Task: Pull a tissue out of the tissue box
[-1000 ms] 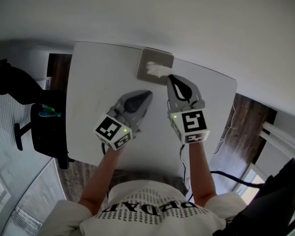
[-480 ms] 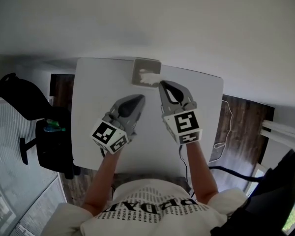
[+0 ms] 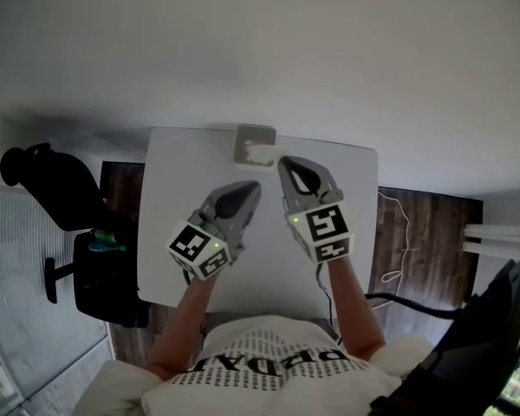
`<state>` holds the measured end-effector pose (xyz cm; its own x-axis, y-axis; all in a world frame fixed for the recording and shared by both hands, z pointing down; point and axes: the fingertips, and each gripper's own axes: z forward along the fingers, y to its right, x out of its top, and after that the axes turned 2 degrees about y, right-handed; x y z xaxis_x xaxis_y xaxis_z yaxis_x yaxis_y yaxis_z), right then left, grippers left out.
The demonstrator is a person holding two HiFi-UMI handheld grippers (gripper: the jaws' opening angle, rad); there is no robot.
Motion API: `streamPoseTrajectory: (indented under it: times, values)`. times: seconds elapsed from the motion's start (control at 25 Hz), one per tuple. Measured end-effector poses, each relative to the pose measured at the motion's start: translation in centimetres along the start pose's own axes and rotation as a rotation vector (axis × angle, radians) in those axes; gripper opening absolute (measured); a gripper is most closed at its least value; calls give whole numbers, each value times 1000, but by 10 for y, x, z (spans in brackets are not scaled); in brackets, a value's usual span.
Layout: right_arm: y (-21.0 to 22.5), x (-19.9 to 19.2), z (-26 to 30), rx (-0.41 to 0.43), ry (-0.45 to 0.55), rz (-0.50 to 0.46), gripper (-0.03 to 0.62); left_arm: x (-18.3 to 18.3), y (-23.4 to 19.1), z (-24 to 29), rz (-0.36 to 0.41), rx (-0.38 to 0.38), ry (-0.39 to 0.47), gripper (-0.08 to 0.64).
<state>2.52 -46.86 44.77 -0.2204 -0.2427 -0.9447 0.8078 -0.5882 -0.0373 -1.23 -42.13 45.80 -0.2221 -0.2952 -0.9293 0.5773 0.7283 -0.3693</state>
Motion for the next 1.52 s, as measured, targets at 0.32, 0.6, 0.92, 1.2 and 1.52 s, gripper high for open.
streamPoseTrajectory:
  times: [0.32, 0.6, 0.92, 1.2, 1.52]
  values:
    - [-20, 31, -47, -16, 66, -2, 9, 36, 35, -24, 73, 0, 39, -9]
    - [-37, 56, -81, -10, 127, -33, 9, 56, 57, -45, 127, 33, 56, -9]
    - [-50, 73, -125, -8, 178, -54, 9, 65, 96, -65, 169, 45, 72, -9]
    - [-69, 81, -168, -14, 230, -63, 9, 68, 134, -88, 199, 42, 83, -9]
    - [-72, 80, -187, -20, 241, -65, 8, 68, 150, -93, 215, 48, 93, -9]
